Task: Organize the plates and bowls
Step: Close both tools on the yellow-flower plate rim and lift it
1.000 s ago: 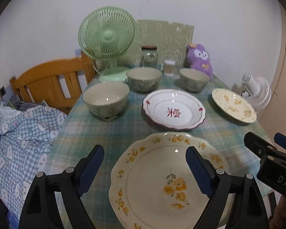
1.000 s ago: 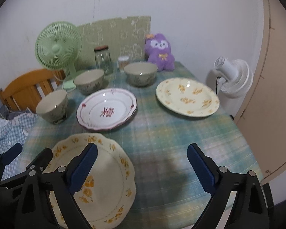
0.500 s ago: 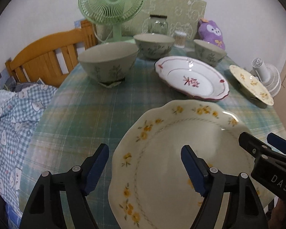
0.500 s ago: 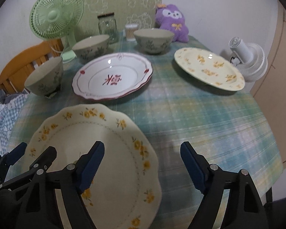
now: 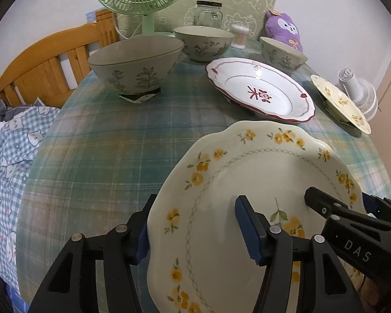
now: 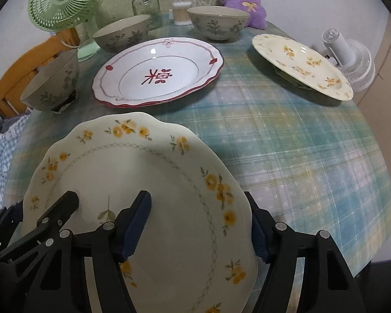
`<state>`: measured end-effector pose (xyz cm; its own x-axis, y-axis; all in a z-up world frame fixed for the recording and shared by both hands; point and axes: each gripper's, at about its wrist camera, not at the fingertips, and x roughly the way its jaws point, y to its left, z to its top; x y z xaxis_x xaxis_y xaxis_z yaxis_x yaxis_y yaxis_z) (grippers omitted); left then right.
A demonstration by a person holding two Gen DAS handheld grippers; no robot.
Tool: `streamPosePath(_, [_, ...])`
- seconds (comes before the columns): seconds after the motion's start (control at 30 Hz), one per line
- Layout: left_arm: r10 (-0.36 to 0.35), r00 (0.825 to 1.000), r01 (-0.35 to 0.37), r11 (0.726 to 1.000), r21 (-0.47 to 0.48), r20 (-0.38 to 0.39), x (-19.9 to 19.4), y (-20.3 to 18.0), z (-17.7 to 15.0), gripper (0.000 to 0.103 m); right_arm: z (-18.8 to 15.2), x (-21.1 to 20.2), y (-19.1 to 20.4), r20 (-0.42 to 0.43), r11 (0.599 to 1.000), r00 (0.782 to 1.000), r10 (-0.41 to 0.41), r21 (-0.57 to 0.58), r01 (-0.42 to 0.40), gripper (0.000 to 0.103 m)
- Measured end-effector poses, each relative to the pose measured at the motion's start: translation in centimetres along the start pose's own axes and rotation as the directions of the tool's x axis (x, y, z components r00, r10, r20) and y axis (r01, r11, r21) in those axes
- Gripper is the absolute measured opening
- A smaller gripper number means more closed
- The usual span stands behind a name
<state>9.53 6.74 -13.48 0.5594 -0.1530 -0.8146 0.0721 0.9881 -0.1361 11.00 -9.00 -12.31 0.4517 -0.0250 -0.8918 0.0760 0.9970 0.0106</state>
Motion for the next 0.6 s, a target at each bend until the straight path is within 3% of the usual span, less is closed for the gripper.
streamPosePath(0.3, [-0.026,0.998,0.026,1.0,-0.003,-0.055,-0.6,-0.3,1.2,0.061,0.7,-1.2,-0.7,-0.049,0.999,0.999,-0.02,0.04,0.021,0.07])
streamPosePath(0.6, [-0.039,0.996,0.044,0.997,0.058,-0.076,-2.6,-3.8,2.9,0.061,1.7,-4.5,-4.0,-0.062,0.993,0.996,-0.056,0.1,0.062,0.07])
